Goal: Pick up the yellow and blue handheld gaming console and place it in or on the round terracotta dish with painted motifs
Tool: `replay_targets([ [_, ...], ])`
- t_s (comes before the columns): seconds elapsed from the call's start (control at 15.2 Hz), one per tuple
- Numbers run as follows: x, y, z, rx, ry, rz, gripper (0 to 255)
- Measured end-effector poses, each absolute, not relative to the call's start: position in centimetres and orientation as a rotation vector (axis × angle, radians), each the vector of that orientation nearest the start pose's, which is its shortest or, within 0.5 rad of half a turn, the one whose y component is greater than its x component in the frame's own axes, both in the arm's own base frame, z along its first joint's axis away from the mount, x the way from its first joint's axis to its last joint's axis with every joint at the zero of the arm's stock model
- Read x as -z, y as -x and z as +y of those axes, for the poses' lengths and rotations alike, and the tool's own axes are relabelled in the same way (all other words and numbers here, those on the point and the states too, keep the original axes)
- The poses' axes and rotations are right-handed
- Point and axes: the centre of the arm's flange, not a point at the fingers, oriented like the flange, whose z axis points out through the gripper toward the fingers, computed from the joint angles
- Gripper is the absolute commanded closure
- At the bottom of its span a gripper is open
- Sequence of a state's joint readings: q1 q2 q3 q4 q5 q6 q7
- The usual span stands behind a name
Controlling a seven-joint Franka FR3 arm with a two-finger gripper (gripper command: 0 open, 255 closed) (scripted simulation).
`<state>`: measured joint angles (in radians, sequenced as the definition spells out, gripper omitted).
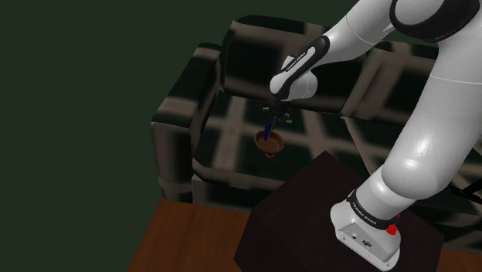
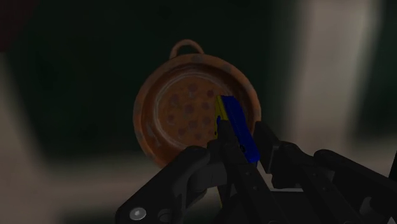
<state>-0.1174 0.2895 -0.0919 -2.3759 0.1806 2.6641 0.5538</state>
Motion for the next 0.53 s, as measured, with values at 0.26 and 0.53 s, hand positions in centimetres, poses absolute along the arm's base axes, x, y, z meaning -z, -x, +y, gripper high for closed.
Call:
replay_targets([
  [0.26, -18.1, -49.5, -11.2, -0.012, 2.765, 1.369, 255],
  [0.53, -17.5, -49.3, -11.3, -0.012, 2.765, 1.369, 255],
])
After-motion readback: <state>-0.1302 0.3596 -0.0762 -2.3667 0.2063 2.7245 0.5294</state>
